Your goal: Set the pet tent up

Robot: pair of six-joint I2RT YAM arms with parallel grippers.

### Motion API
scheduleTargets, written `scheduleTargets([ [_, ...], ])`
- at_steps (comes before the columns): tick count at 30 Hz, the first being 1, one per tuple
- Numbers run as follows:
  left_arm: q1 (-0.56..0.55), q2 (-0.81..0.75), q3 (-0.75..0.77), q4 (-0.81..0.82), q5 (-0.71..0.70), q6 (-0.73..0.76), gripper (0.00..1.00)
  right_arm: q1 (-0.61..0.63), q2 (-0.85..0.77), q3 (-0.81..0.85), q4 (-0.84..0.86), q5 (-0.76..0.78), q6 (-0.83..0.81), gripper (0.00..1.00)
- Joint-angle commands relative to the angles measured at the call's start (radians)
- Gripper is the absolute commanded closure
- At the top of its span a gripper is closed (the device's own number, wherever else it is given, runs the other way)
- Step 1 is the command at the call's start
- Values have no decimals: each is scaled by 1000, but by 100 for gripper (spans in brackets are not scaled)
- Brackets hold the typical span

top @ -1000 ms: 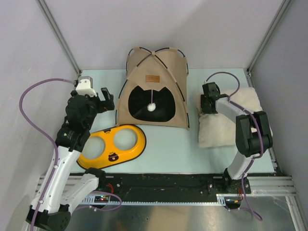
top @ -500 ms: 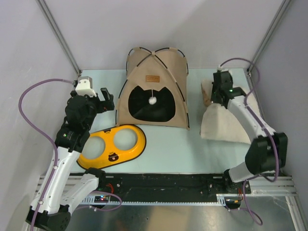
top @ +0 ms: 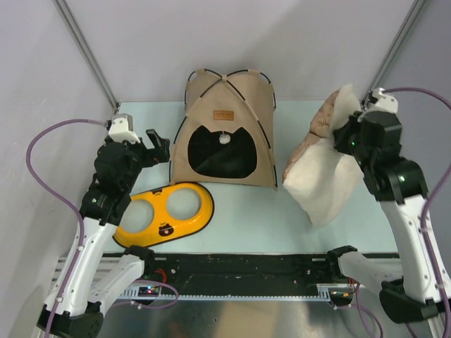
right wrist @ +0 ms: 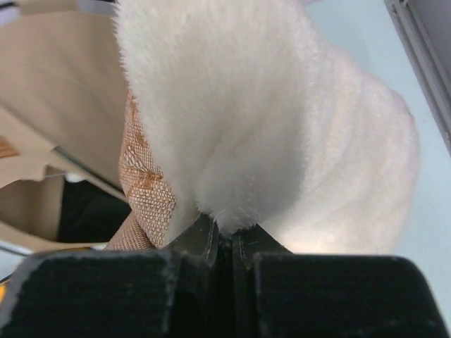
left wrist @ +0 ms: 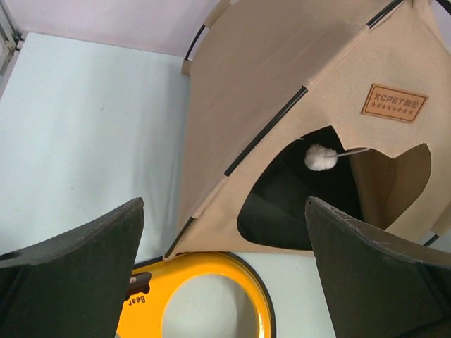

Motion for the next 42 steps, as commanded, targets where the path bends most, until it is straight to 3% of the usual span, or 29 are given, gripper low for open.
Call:
scheduleTargets([
  [1, 6, -37, -35, 12, 37, -46, 0, -2, -158, 78, 31, -146, 18, 100],
  [10, 7, -69, -64, 11, 71, -35, 0, -5, -242, 198, 114, -675, 55, 100],
  [15, 7, -79, -66, 12, 64, -9, 0, -3, -190, 275, 133, -867, 148, 100],
  [23, 7, -55, -59, 11, 24, 19, 0, 8, -160, 214, 591, -1236, 471, 100],
  [27, 6, -20, -35, 13, 62, 42, 0, 73, -115, 198, 696, -1268, 532, 100],
  [35, 8, 51, -1, 47, 174, 79, 2, 315, 43, 199, 445, -1094, 271, 100],
  [42, 13, 189, 18, 150, 177, 84, 27, 365, 149, 146, 426, -1014, 232, 100],
])
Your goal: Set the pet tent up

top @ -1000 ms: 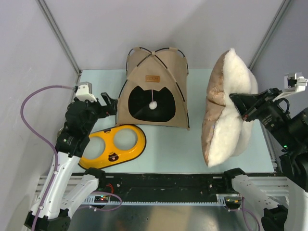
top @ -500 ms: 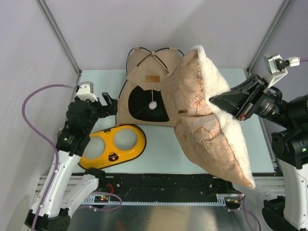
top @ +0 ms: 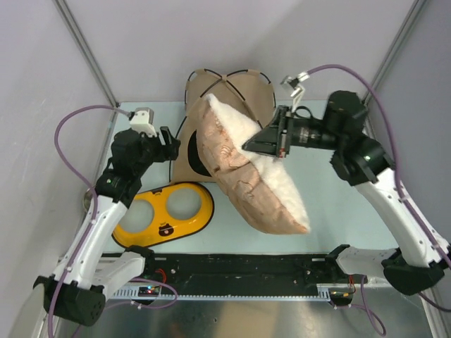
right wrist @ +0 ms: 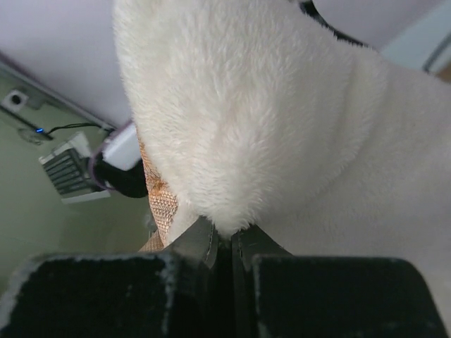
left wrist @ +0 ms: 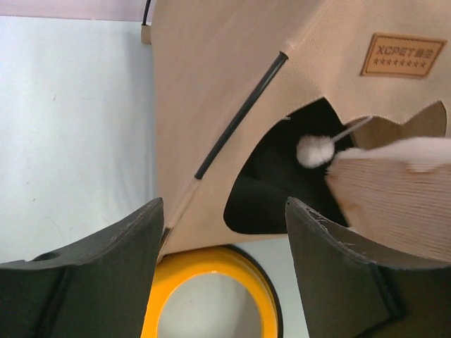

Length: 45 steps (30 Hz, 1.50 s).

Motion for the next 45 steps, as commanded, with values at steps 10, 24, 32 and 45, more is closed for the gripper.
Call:
scheduleTargets([
  [10, 11, 163, 10, 230, 10, 107, 44, 38, 71, -153, 39, 206, -72, 100],
  [24, 19, 268, -47, 343, 39, 110, 68, 98, 200, -215, 43, 466, -138, 100],
  [32, 19, 278, -53, 345, 67, 104, 68, 212, 372, -192, 121, 757, -81, 100],
  [45, 20, 277, -62, 345, 65, 94, 66, 318, 605, 2, -106, 1416, 51, 100],
])
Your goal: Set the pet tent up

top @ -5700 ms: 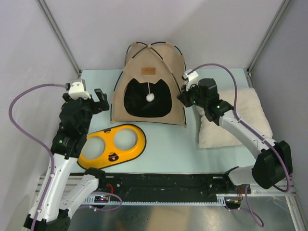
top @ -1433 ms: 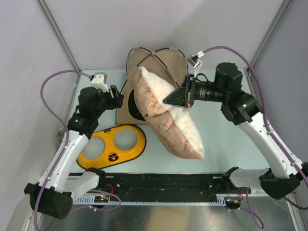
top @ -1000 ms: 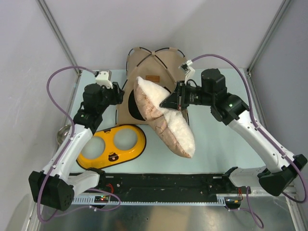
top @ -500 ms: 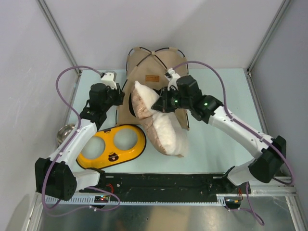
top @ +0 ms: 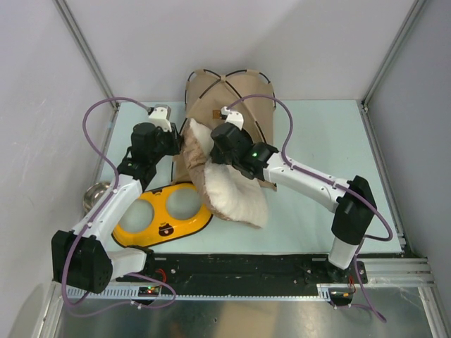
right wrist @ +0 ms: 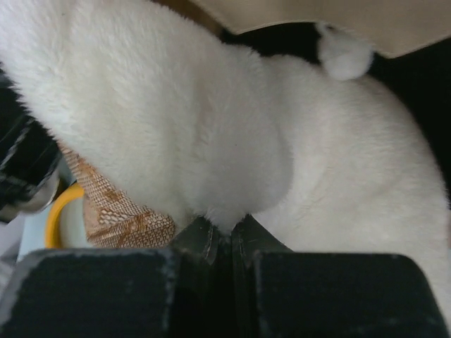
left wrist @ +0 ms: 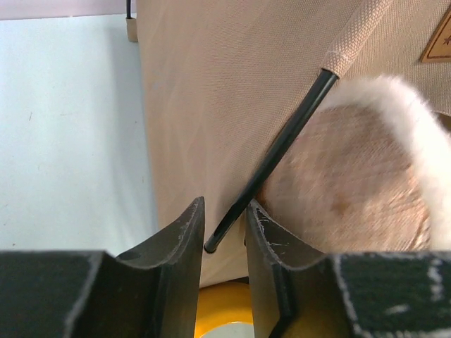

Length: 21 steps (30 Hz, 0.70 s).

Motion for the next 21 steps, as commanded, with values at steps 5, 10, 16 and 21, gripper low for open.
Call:
scheduleTargets([
  [5, 6, -1, 5, 42, 9, 5, 66, 1, 49, 75, -144, 445, 67, 100],
  [10, 6, 1, 10, 40, 12, -2, 66, 6, 161, 154, -168, 487, 44, 100],
  [16, 6, 3, 14, 40, 15, -9, 65, 8, 243, 171, -115, 444, 16, 100],
  [21, 5, 15, 16, 34, 26, -10, 64, 6, 256, 147, -88, 404, 1, 100],
])
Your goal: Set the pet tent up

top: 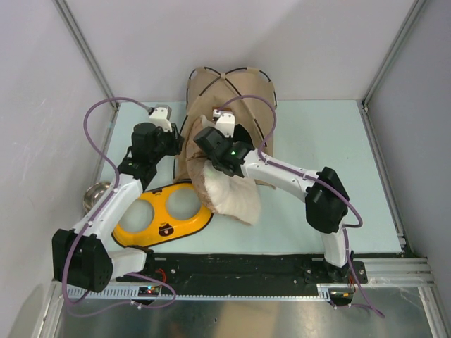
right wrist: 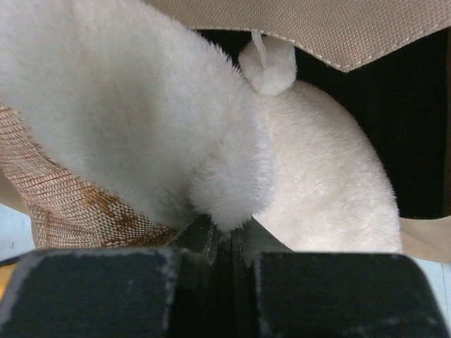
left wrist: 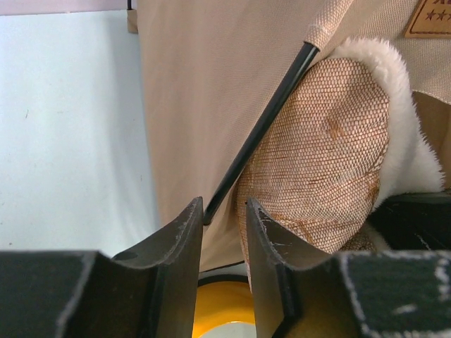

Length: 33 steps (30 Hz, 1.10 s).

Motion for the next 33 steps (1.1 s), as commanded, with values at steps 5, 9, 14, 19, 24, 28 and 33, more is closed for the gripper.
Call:
scheduleTargets([
  [5, 6, 16, 14, 28, 23, -6, 65, -18, 71, -12, -31, 94, -26, 100],
  [9, 5, 16, 18, 20, 11, -7, 67, -26, 124, 14, -90, 155, -3, 100],
  [14, 6, 28, 30, 4, 13, -7, 72, -38, 113, 2, -129, 159, 33, 100],
  [19, 5, 38, 30, -3, 17, 1, 74, -4, -29, -98, 45, 126, -73, 79],
  [24, 5, 35, 30, -6, 25, 0, 73, 19, -115, -157, 154, 49, -135, 49],
  [28, 6, 31, 30, -5, 32, -1, 69, 28, -167, -177, 191, -6, -163, 34],
  [33, 5, 45, 31, -6, 51, -9, 68, 33, -247, -184, 175, -55, -176, 22],
])
